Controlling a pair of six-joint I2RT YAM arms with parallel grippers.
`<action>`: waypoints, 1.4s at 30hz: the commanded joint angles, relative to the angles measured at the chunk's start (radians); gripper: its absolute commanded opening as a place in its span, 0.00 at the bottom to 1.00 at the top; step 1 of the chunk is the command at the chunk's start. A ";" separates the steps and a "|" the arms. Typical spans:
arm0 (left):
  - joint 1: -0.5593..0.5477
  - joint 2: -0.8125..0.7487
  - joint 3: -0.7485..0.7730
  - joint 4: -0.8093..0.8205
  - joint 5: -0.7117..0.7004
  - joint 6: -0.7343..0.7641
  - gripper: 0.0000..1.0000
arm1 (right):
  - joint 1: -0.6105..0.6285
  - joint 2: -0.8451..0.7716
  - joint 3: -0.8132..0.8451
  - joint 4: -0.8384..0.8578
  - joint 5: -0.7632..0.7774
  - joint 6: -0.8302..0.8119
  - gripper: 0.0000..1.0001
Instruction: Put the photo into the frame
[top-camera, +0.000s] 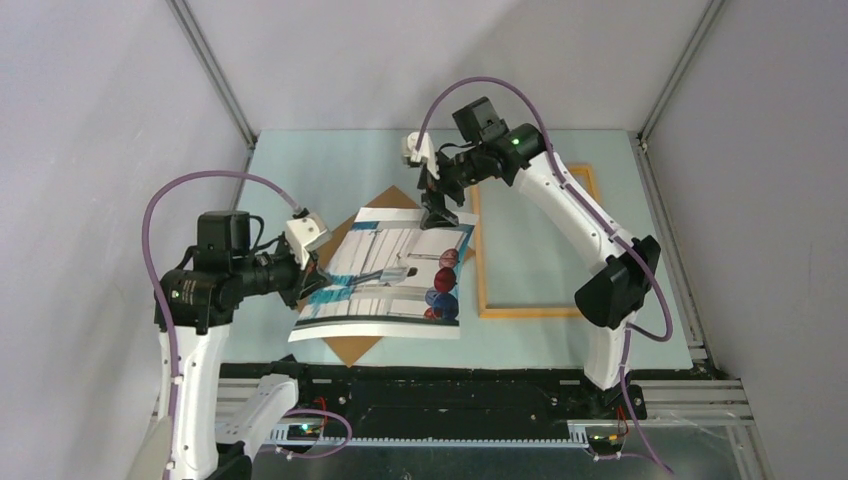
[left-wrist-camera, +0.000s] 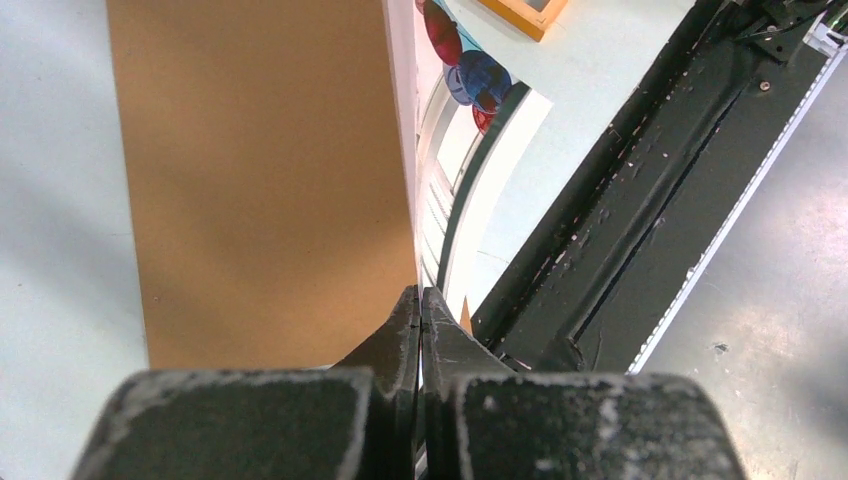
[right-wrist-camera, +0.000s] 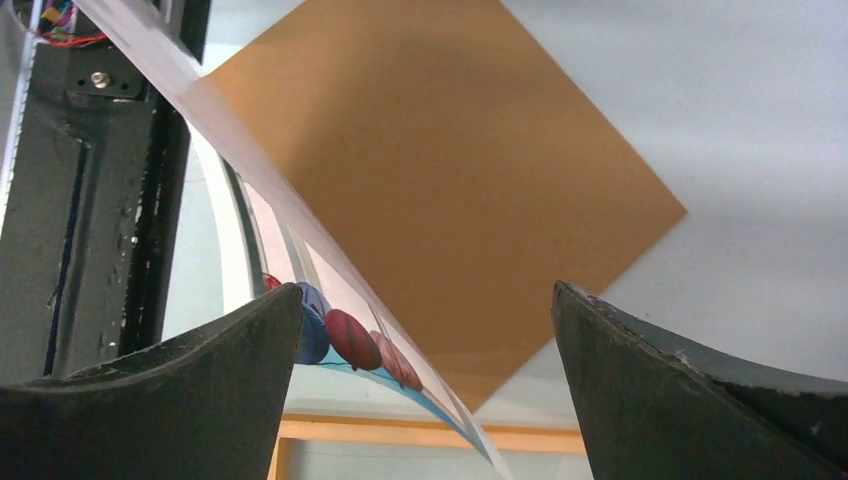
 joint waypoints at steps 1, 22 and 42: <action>-0.010 -0.002 0.039 -0.019 0.001 0.030 0.00 | 0.042 -0.038 -0.006 -0.044 -0.022 -0.071 0.97; -0.013 0.055 0.065 -0.018 0.004 0.043 0.00 | 0.103 -0.035 -0.085 -0.088 -0.088 -0.056 0.26; 0.033 0.135 0.262 0.041 -0.012 -0.119 0.96 | -0.019 -0.214 0.031 0.122 0.267 0.072 0.00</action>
